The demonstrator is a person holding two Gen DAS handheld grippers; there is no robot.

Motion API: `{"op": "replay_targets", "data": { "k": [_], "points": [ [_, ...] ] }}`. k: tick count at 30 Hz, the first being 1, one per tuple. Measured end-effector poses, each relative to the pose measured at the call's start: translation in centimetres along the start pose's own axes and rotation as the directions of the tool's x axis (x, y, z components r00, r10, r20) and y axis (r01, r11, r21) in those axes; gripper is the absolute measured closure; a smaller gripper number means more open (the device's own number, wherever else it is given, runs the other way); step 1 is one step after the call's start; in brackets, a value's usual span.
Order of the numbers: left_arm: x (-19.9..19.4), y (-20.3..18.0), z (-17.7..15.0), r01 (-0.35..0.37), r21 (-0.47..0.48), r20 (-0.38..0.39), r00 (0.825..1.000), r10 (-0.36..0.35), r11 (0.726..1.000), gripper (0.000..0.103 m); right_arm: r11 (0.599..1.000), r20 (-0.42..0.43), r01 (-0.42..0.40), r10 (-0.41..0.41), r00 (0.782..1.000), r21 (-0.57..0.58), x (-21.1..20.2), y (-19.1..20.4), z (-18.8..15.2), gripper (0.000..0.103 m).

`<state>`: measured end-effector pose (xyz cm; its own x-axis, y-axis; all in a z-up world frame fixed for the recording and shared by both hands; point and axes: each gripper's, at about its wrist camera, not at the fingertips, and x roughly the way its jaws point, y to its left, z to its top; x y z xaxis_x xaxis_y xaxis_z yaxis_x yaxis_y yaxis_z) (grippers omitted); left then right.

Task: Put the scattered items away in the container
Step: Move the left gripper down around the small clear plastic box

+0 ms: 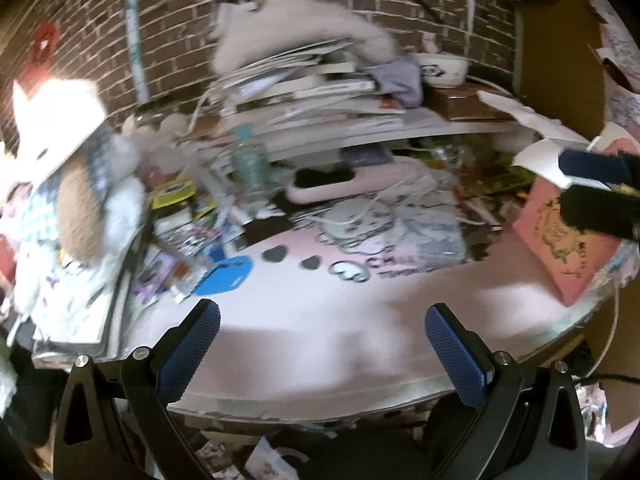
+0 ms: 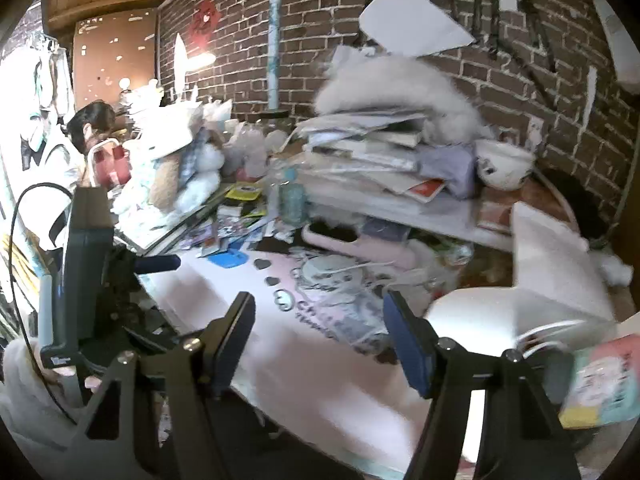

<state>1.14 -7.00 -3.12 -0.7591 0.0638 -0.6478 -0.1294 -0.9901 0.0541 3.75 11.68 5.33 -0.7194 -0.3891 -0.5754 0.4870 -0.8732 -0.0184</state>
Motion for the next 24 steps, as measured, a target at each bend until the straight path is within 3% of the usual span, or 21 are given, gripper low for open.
{"op": "replay_targets", "data": {
  "k": [6,14,21,24],
  "points": [
    [1.8,0.8,-0.8,0.031,-0.008,-0.025,0.999,-0.031,0.999,0.000,0.998,-0.002,-0.055,0.055,0.998,0.035,1.9,1.6,-1.6,0.039],
    [6.3,-3.3,0.5,0.149,0.030,-0.037,0.988,-0.148,0.988,0.001,0.991,-0.046,-0.064,0.070,0.997,0.121,2.2,0.1,-4.2,0.039],
    [8.9,-6.3,2.2,0.211,0.032,-0.068,0.976,-0.208,0.977,0.016,0.994,-0.032,-0.051,0.054,0.998,0.099,0.6,-0.3,-5.2,0.039],
    [9.8,-7.1,2.8,0.230,0.036,-0.087,0.970,-0.226,0.973,0.017,0.991,-0.021,-0.072,0.075,0.997,0.111,-0.2,-0.7,-5.6,0.039]
  ]
}}
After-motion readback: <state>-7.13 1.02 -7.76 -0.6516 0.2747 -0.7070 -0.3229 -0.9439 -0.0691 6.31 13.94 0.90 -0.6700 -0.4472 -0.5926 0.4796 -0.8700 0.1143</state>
